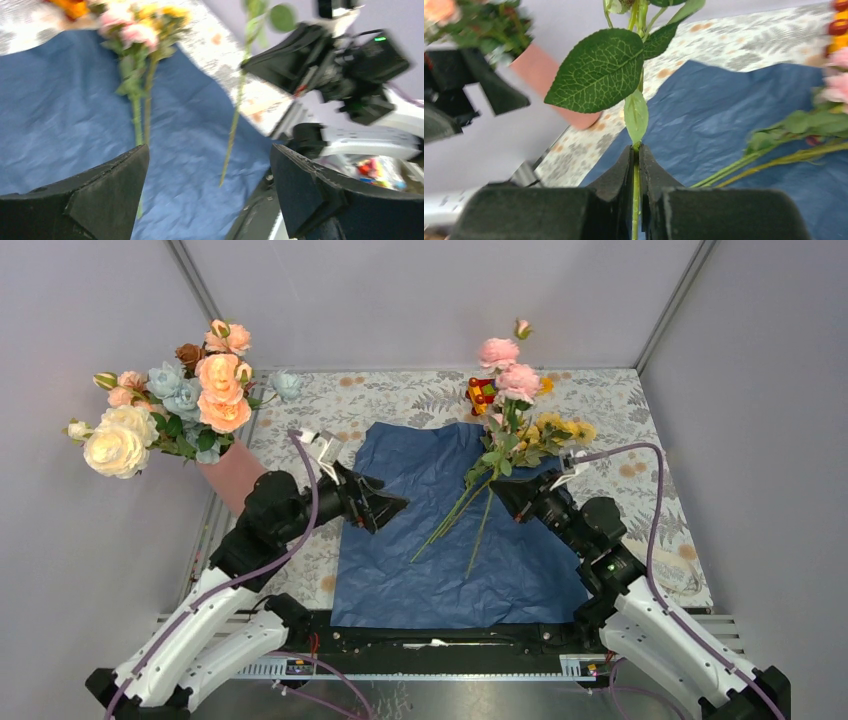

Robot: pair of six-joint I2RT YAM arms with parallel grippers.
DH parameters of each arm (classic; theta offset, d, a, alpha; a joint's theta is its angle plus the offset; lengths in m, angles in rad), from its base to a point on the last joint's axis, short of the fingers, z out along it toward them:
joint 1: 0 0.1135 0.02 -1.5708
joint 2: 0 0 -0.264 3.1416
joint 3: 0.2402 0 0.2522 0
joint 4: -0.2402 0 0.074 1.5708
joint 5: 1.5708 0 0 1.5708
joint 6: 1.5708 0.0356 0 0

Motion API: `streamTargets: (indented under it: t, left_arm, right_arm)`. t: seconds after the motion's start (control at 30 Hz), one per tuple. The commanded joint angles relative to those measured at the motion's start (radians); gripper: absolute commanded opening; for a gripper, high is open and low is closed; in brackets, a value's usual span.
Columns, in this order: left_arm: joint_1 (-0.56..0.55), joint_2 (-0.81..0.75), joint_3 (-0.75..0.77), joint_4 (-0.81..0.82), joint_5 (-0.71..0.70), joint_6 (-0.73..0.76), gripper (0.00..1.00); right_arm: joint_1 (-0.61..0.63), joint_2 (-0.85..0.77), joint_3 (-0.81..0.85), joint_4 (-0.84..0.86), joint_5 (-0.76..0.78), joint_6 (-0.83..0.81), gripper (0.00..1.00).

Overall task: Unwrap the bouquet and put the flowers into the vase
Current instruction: Insert the fake flower into the vase.

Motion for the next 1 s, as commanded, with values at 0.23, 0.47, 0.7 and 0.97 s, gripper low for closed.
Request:
streamTargets:
  t: [0.23,0.47,0.7,0.97]
  left_arm:
    - [-0.262,0.181,0.070,0.497,0.006,-0.234,0.96]
    - [-0.284,0.205,0.065,0.561,-0.037,-0.280,0.84]
    - [-0.287,0.223,0.067,0.594,-0.041,-0.301,0.58]
    - [-0.290,0.232,0.065,0.585,-0.071,-0.311,0.50]
  right_arm:
    - [0.195,0.114,0.119,0.161,-0.330,0.041,0.00]
    - [0.243,0.129,0.144,0.167,-0.391,0.052,0.00]
    - [0.251,0.133,0.153,0.151,-0.433,0.052,0.00]
    - [0.254,0.134,0.170,0.116,-0.453,0.040,0.00]
